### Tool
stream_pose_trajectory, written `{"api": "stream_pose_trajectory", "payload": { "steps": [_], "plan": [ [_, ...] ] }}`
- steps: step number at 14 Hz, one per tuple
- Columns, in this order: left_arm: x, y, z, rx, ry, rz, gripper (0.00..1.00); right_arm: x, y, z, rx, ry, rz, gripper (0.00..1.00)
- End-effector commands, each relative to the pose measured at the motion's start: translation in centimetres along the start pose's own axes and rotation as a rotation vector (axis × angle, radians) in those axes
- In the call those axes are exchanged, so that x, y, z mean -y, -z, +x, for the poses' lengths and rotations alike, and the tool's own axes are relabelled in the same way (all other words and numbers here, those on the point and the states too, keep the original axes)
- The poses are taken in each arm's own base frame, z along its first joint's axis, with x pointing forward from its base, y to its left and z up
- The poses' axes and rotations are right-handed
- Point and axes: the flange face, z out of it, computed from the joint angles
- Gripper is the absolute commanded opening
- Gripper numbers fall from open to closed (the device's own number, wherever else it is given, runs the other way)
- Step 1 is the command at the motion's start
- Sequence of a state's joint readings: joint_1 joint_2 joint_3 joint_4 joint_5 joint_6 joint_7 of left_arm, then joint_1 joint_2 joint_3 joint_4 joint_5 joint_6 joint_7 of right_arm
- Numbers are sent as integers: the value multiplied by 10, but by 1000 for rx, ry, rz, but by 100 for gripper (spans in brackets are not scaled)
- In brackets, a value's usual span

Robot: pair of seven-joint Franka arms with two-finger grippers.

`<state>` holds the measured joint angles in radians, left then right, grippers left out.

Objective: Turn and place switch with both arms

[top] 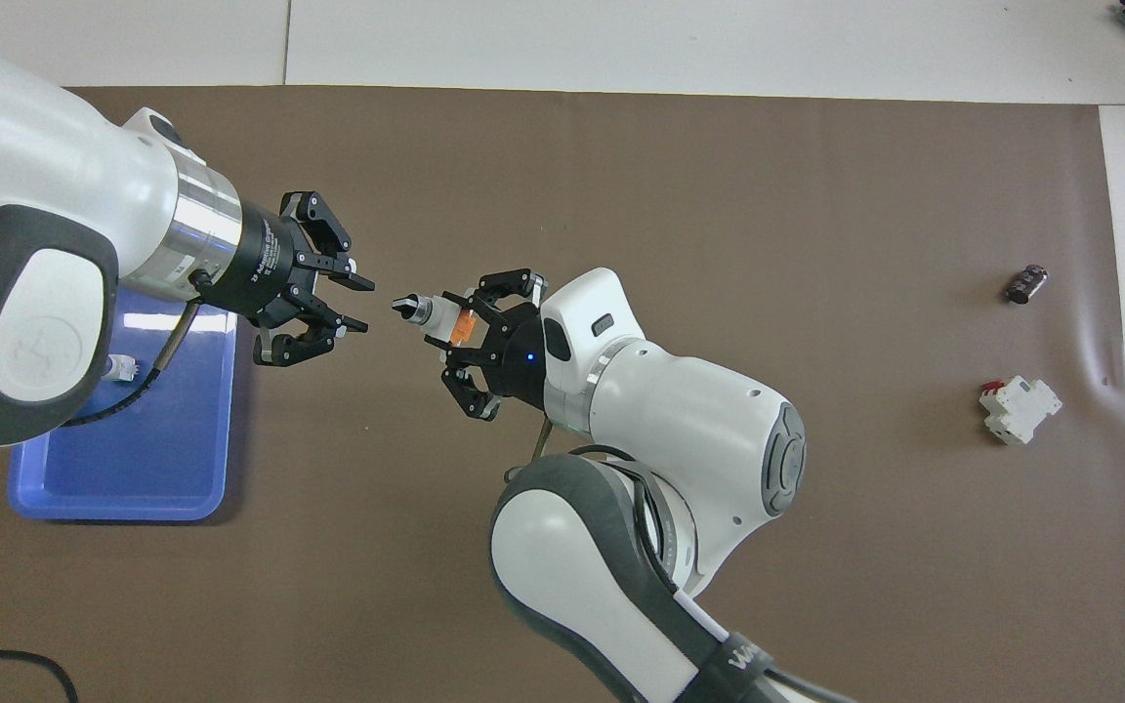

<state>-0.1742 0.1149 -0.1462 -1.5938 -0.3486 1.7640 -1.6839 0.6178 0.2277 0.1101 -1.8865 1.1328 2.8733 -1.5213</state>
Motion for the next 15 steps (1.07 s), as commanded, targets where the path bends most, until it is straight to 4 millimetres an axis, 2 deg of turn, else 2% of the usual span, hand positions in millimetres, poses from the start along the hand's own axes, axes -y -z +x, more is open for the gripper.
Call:
{"api": "stream_pose_trajectory", "payload": {
  "steps": [1,5,12,15],
  "plan": [
    [-8,-1,-4,24,17,-27,45,0,-2,1,-5,-15,-19,0],
    [-15,-16,-5,27,19,-19,46,1,-2,1,-5,-14,-20,0],
    [-16,-19,-11,48,32,-15,46,1,-2,1,-5,-14,-20,0],
    [-12,-22,-27,50,6,-16,45,1,-2,1,-5,-14,-20,0]
  ]
}}
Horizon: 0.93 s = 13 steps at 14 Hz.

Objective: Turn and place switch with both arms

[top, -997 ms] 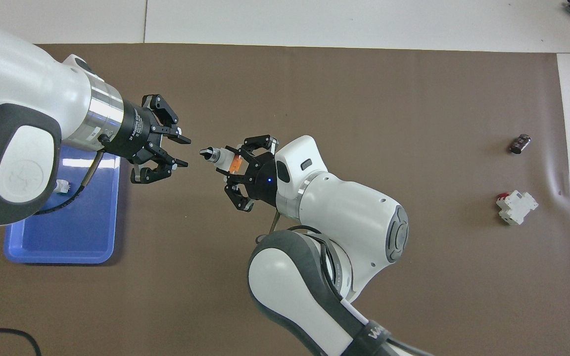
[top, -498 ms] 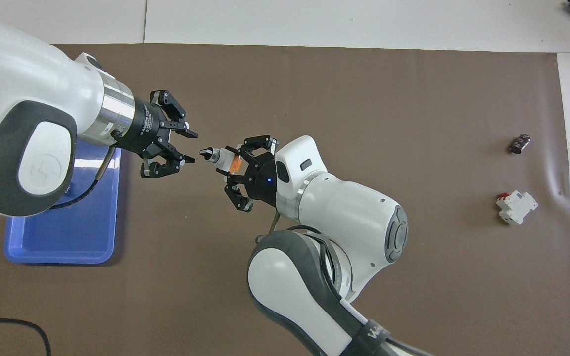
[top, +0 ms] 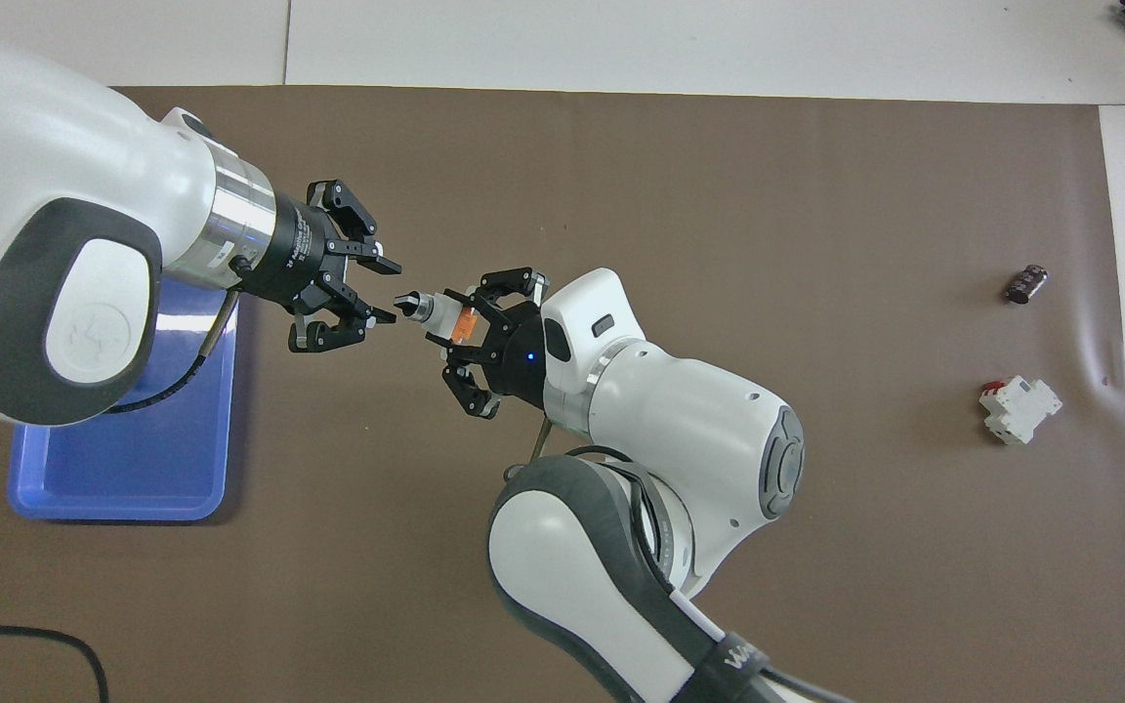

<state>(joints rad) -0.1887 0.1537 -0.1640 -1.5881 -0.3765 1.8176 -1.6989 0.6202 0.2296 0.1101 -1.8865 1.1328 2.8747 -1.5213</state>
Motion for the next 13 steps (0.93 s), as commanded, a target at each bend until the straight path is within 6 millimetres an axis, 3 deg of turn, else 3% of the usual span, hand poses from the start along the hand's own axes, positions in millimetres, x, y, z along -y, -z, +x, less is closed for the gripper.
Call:
{"api": "stream_pose_trajectory", "payload": {
  "steps": [1,3,13],
  "plan": [
    [-2,-2,-14,15,3,-6,43,-1,-1,1,-7,-13,-21,0],
    [-1,-4,-13,13,1,-4,36,0,-1,1,-5,-13,-20,0],
    [-2,-3,-4,10,15,11,18,-1,-1,1,-5,-15,-22,0]
  ]
}}
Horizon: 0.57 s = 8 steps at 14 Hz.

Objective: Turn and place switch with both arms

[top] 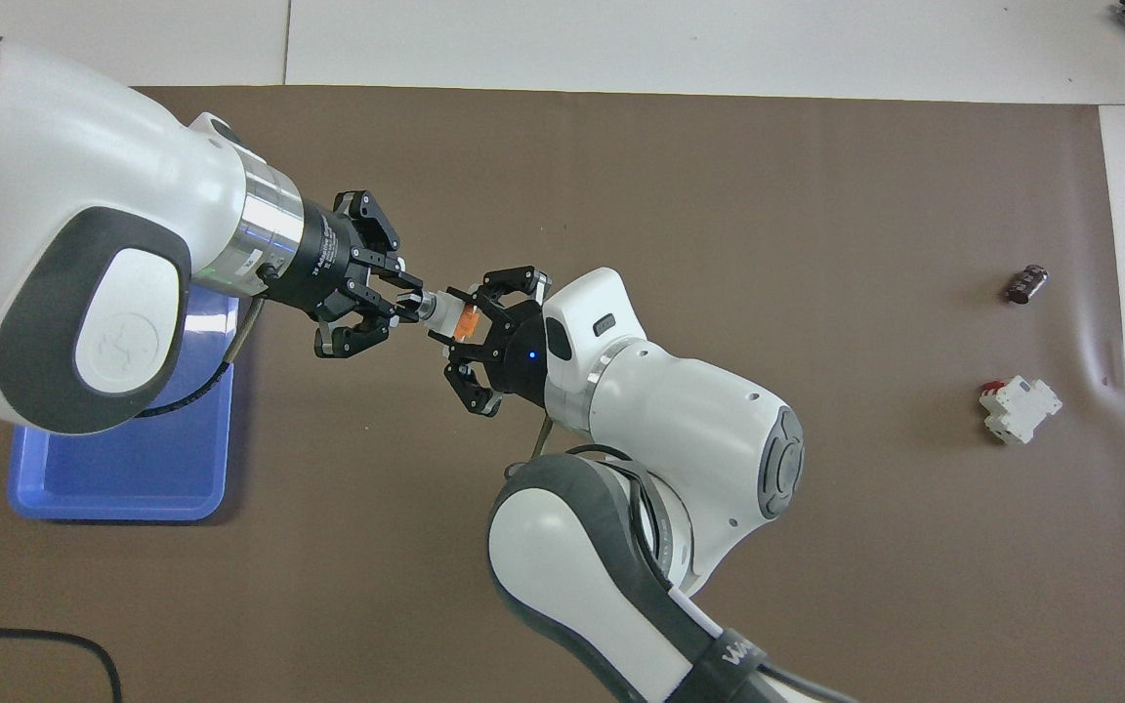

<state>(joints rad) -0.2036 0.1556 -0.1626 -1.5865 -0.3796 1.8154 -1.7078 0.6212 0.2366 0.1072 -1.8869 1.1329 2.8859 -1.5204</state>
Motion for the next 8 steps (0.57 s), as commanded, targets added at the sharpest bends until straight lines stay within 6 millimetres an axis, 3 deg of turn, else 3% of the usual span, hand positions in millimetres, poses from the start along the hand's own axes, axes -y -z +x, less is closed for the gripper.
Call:
{"api": "stream_pose_trajectory", "payload": {
  "steps": [1,6,8],
  "plan": [
    [-4,1,3,7,18,3,18,1,1,4,-12,-11,-12,0],
    [-3,0,5,8,21,-1,17,1,0,4,-10,-12,-11,0],
    [-3,-2,5,8,20,0,11,1,0,4,-11,-15,-11,0]
  ]
}}
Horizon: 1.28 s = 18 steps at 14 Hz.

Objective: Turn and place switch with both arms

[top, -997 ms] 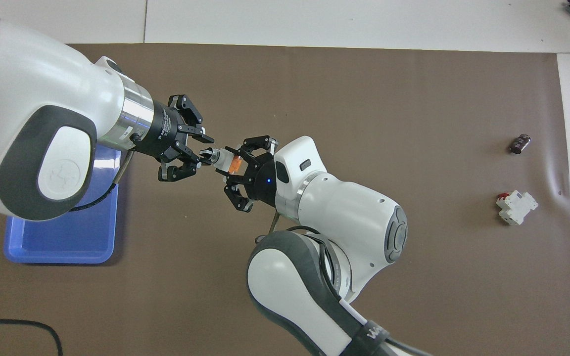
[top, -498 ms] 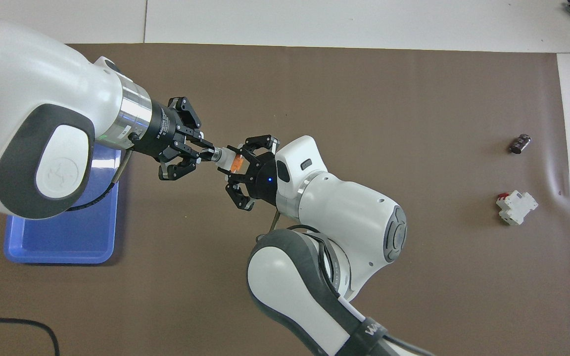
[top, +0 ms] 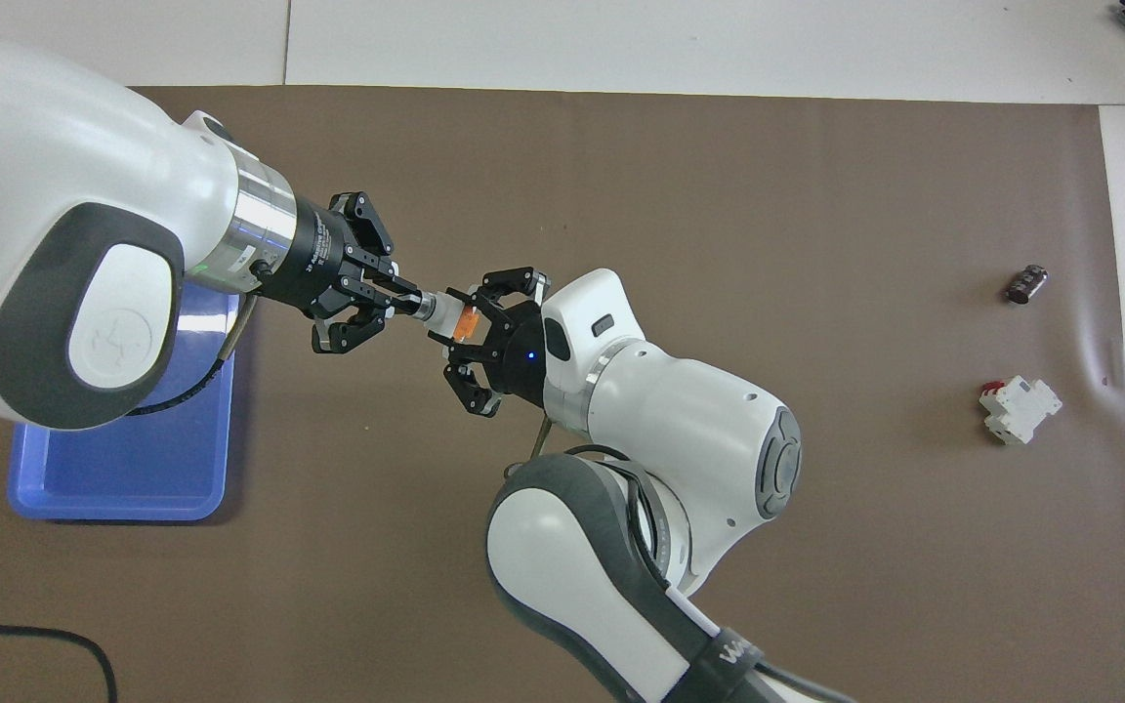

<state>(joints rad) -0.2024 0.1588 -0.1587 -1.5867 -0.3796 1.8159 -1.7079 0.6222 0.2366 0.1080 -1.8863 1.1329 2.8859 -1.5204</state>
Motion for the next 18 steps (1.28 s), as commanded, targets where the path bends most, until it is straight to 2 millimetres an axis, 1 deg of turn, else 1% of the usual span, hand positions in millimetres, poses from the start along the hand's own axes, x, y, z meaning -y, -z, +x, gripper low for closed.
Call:
{"api": "stream_pose_trajectory", "payload": {
  "steps": [1,3,7,11,14,18],
  "plan": [
    [-1,-2,1,8,16,0,7,0,0,3,-10,-16,-12,0],
    [0,-2,1,7,15,5,0,0,0,3,-9,-14,-12,0],
    [-1,-3,-2,7,5,-3,0,0,0,3,-9,-14,-12,0],
    [-2,-2,-3,5,-39,-19,0,-1,1,3,-10,-14,-25,0],
    [-3,-2,-3,6,-124,-28,0,-1,1,3,-10,-14,-25,0],
    [-8,-1,-3,6,-284,-72,0,-1,1,3,-10,-14,-25,0]
  ]
}}
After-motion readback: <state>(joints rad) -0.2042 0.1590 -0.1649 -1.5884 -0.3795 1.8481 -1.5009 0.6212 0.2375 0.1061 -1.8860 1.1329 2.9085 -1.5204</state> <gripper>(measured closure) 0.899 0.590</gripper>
